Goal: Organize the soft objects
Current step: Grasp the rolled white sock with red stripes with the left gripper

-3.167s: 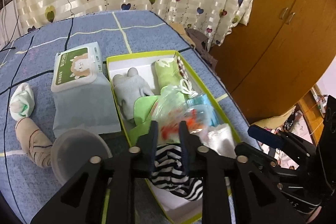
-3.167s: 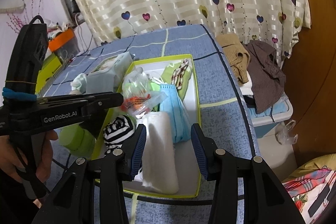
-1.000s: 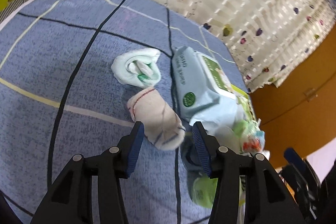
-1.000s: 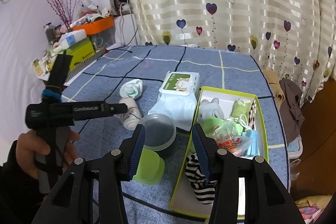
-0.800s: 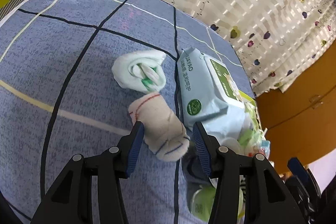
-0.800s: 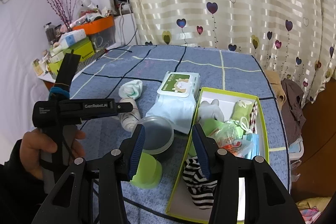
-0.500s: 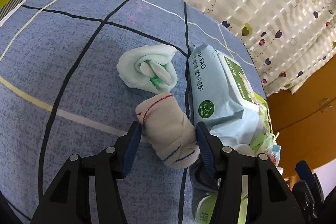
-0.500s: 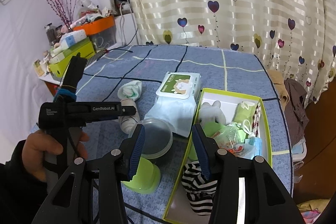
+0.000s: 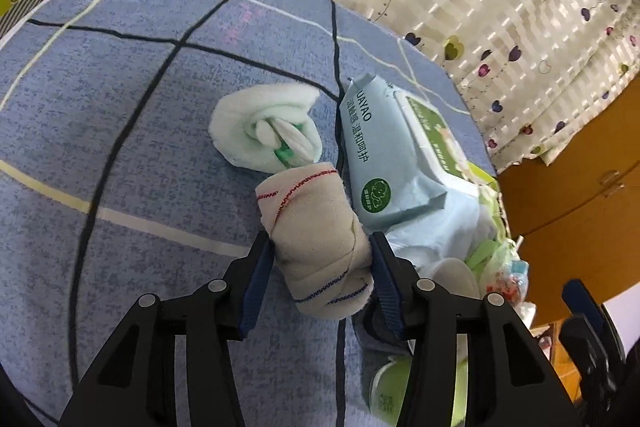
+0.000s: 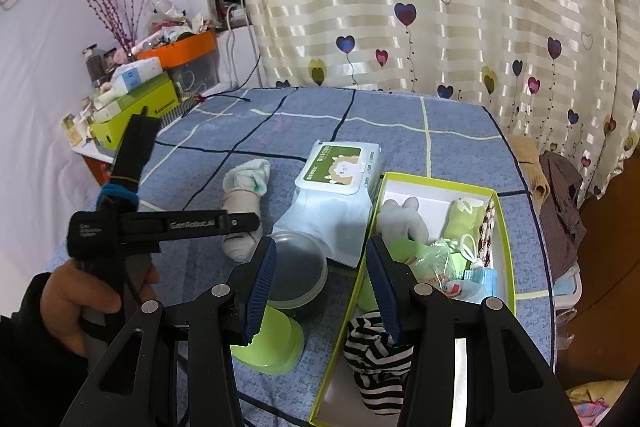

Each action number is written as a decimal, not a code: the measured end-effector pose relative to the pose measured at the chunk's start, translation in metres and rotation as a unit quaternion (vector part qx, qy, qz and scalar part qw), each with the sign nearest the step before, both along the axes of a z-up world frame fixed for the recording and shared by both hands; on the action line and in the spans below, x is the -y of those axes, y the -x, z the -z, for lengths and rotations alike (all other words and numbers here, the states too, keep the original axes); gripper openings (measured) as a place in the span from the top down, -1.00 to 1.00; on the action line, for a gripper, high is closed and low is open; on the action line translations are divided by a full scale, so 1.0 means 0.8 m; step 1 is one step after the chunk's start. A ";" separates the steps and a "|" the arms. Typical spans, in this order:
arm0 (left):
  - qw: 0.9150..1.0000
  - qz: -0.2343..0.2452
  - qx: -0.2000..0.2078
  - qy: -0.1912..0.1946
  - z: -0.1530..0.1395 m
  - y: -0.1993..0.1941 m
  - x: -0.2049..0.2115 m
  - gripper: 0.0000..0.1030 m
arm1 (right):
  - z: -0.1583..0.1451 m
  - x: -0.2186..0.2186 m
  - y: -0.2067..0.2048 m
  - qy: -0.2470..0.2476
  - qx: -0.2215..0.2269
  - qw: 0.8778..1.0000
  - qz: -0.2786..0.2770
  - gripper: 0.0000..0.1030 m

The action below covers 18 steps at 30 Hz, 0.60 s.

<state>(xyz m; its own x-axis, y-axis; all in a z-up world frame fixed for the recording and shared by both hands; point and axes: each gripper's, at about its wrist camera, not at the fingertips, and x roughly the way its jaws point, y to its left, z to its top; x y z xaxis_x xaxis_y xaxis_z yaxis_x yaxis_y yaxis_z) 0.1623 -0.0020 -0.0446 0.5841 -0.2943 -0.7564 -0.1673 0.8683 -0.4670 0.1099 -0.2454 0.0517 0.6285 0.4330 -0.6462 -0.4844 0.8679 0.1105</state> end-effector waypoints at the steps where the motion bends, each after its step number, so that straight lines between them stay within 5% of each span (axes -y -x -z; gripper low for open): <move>1: 1.000 0.000 0.007 -0.001 -0.004 0.006 -0.003 0.03 | -0.002 -0.002 0.000 0.001 0.001 1.000 -0.001 0.11; 18: 0.997 -0.038 0.068 0.015 -0.036 0.060 -0.096 0.03 | -0.008 -0.130 -0.042 0.049 -0.021 0.996 -0.077 0.11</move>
